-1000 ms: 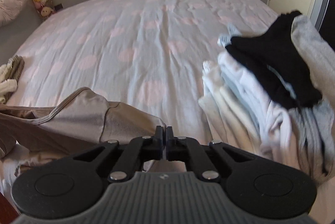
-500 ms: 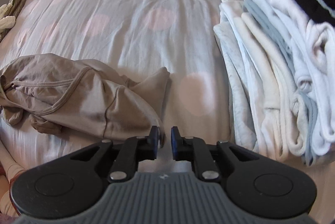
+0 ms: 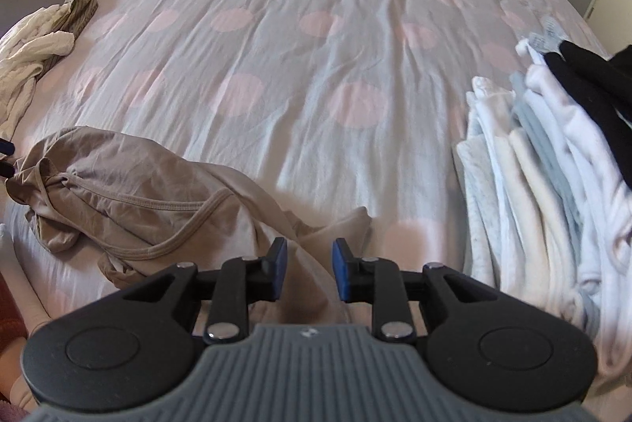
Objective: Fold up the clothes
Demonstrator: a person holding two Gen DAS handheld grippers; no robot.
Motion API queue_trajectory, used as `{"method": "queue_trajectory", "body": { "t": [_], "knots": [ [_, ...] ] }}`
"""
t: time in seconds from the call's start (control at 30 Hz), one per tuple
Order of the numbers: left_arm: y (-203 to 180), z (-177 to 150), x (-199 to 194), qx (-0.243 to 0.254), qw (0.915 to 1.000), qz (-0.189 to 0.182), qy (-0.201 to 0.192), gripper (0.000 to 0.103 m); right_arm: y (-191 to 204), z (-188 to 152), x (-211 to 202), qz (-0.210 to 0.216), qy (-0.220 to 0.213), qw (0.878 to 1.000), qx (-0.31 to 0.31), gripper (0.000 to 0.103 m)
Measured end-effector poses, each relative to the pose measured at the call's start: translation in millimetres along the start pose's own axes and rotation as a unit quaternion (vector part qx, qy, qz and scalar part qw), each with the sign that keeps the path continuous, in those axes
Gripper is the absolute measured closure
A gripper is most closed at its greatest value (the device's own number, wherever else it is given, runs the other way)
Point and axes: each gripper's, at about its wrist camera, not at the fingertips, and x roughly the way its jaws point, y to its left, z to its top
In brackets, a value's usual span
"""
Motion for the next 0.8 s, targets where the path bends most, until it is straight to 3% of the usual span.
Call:
{"method": "queue_trajectory", "body": {
  "t": [0.2,0.33,0.5,0.8],
  "knots": [
    [-7,-1,25,0.018,0.9991,-0.004,0.037,0.063,20,14,30,0.019,0.006,0.996,-0.090,0.075],
    [-5,-5,38,0.017,0.9980,0.006,0.061,0.063,26,13,53,0.002,0.035,0.988,-0.152,0.075],
    [-4,-12,46,0.018,0.9970,0.007,0.075,0.063,27,2,62,0.038,0.056,0.983,-0.170,0.075],
    [-6,-16,51,0.033,0.9962,0.015,0.080,0.067,37,-5,58,0.038,0.048,0.976,-0.209,0.077]
  ]
}}
